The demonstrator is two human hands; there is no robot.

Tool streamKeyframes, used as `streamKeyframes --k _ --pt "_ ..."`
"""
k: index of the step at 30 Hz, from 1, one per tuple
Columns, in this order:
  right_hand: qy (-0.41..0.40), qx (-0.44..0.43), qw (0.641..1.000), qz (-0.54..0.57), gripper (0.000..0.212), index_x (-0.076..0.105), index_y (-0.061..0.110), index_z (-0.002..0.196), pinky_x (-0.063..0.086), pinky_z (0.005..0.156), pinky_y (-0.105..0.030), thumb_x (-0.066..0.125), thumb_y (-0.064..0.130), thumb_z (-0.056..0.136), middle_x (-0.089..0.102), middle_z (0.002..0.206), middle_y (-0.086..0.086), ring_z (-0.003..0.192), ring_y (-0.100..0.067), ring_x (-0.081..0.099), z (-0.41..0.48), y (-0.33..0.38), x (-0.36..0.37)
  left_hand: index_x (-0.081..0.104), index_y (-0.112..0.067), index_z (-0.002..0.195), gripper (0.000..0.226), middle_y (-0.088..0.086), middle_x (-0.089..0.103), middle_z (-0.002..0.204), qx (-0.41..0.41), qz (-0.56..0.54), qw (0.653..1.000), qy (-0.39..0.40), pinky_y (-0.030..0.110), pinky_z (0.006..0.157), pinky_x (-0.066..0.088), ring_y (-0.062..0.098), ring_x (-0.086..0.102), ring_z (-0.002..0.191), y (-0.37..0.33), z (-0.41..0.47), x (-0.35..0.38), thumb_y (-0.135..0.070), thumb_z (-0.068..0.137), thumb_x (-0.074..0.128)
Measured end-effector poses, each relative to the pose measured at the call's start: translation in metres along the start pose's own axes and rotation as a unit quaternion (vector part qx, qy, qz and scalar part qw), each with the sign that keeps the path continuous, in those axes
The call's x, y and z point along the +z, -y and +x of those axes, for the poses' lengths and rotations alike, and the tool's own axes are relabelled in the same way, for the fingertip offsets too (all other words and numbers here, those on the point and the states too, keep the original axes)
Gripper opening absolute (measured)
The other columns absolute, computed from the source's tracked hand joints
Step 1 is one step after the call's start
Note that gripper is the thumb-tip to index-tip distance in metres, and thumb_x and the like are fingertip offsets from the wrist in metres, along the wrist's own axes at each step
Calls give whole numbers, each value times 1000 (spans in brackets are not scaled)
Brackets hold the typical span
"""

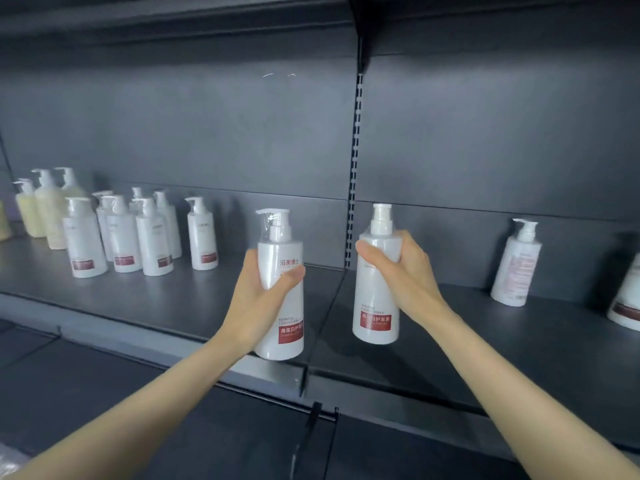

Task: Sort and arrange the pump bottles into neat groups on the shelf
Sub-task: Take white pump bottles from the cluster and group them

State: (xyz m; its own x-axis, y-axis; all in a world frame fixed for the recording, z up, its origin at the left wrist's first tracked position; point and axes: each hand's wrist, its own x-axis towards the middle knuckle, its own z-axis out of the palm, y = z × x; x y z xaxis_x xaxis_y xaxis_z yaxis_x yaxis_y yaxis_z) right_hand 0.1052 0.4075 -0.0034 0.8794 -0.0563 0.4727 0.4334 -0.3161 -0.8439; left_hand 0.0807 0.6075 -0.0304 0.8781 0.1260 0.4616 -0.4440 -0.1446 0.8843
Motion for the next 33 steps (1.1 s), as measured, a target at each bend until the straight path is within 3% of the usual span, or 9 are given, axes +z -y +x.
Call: streamKeyframes --k 5,9,13,17,23,27,33 --pt "26 5 1000 -1 38 52 19 106 48 69 -24 68 43 80 62 96 7 85 -6 62 13 12 75 49 -22 103 40 -2 61 92 -18 8 1000 -5 27 72 50 10 63 81 21 26 -67 -42 71 63" --pt "40 1 999 -21 41 50 19 107 48 71 -25 67 46 80 62 99 6 88 -6 61 37 17 118 48 -24 99 32 -5 61 89 -17 19 999 -22 27 70 50 12 63 81 40 58 -103 -35 77 68" --pt "40 -6 999 -34 41 49 18 108 43 65 -20 66 45 81 61 99 8 88 -2 59 65 12 154 47 -20 109 35 1 61 99 -26 23 999 -15 29 74 51 15 63 89 63 93 -130 -31 83 68" --pt "55 0 998 -42 43 50 17 108 44 67 -21 67 46 80 61 100 7 91 -6 60 95 -5 188 48 -19 110 46 3 63 100 -27 37 999 10 28 75 50 16 64 91 87 122 -149 -40 72 65" --pt "104 2 992 -73 45 49 20 111 40 64 -16 65 50 81 57 98 16 88 7 54 139 -17 229 46 -25 105 44 2 65 99 -40 73 995 60 30 77 53 16 66 90 110 168 -171 -39 71 70" --pt "119 19 989 -81 49 47 19 115 43 67 -18 64 51 81 59 102 12 91 2 57 156 -25 252 44 -17 111 35 1 61 100 -34 66 996 55 24 72 50 11 63 88 125 190 -182 -26 85 67" --pt "86 35 987 -131 52 44 21 116 45 73 -25 63 54 81 59 108 5 99 -13 57 169 -32 279 43 -21 108 39 -4 62 97 -30 68 992 105 30 79 52 10 64 91 150 218 -196 -31 82 70"
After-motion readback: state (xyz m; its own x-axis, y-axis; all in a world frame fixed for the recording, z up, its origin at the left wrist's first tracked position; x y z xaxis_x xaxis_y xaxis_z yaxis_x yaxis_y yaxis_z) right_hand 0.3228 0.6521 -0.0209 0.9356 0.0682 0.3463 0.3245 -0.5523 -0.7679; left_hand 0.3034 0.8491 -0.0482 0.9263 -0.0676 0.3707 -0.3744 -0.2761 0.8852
